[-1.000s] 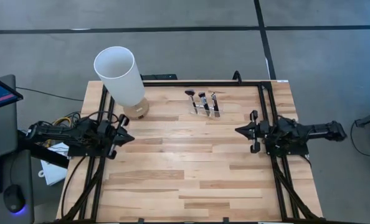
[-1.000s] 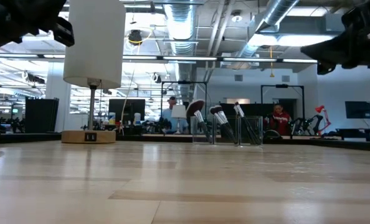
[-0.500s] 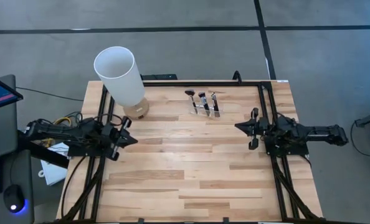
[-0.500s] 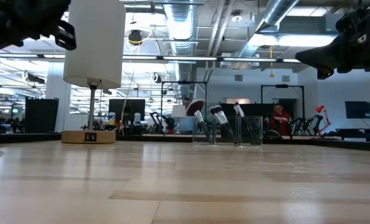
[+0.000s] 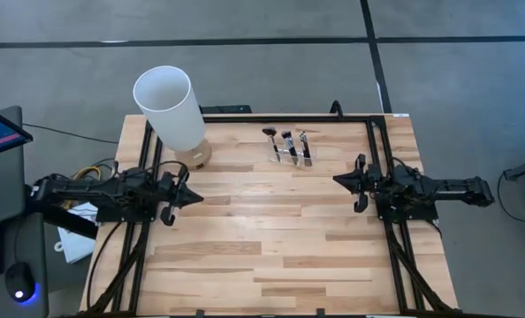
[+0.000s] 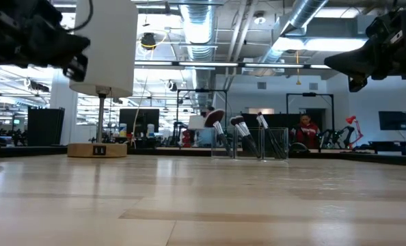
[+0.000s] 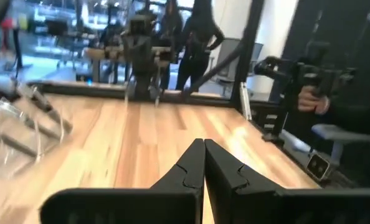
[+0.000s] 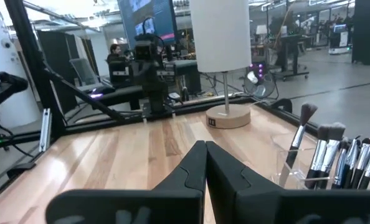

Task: Put items in baskets/containers
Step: Return to Home Position

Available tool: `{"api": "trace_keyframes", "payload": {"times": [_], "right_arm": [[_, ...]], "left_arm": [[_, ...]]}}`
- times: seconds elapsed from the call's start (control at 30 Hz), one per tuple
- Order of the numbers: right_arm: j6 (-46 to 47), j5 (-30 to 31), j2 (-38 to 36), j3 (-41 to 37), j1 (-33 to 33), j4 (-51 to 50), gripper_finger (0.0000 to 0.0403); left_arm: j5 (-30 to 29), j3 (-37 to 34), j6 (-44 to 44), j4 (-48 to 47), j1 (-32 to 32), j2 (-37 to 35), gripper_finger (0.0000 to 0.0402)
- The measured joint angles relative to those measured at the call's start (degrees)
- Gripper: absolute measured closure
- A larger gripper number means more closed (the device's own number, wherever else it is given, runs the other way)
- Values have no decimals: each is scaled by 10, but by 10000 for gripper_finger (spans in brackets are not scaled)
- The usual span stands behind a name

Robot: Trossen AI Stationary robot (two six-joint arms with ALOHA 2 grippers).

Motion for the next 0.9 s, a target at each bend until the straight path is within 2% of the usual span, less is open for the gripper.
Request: {"api": "trace_keyframes", "payload": {"times": [0.2,0.3,0.5,0.9], "right_arm": [[-1,0,0,0,0,0,403],[-1,0,0,0,0,0,403],[-1,0,0,0,0,0,403],[-1,0,0,0,0,0,403]], "left_arm": [[12,0,-19,-73,13,-87,396],[-23,1,-24,-120,15,-132,396],[-59,1,-16,-117,15,-131,396],[-88,1,-27,-115,14,-131,396]]}}
